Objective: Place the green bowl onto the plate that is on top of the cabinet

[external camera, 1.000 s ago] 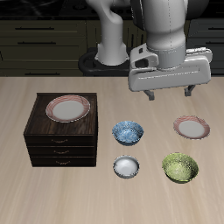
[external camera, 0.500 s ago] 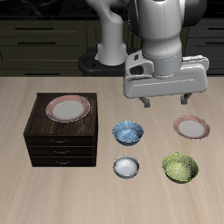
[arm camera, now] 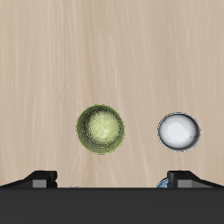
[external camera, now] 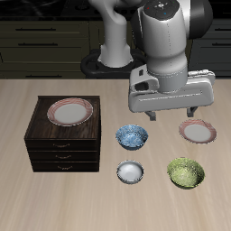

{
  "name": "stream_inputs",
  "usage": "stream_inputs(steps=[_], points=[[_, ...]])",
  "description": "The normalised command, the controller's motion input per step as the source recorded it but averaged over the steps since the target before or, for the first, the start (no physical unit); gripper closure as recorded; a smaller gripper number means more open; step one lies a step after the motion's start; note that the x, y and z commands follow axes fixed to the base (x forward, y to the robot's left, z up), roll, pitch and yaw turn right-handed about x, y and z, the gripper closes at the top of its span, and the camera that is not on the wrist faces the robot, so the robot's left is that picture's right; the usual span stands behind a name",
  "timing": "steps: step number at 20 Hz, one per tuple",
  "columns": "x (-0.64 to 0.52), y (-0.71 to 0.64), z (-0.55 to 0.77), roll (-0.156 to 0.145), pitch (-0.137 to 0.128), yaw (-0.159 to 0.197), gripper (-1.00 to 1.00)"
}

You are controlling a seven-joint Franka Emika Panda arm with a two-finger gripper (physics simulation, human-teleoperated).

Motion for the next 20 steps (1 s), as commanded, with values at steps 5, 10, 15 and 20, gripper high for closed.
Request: stream_inputs(steps=[5, 10, 15, 20], points=[[0.08, -0.06, -0.47, -0.022, 0.025, -0.006, -1.00], [0.07, -0.05, -0.37, -0.010, 0.047, -0.019, -1.00], [0.03, 0.05, -0.33, 0.003, 0.025, 0.015, -1.00], [0.06, 0.03, -0.37, 0.002, 0.035, 0.014, -1.00]])
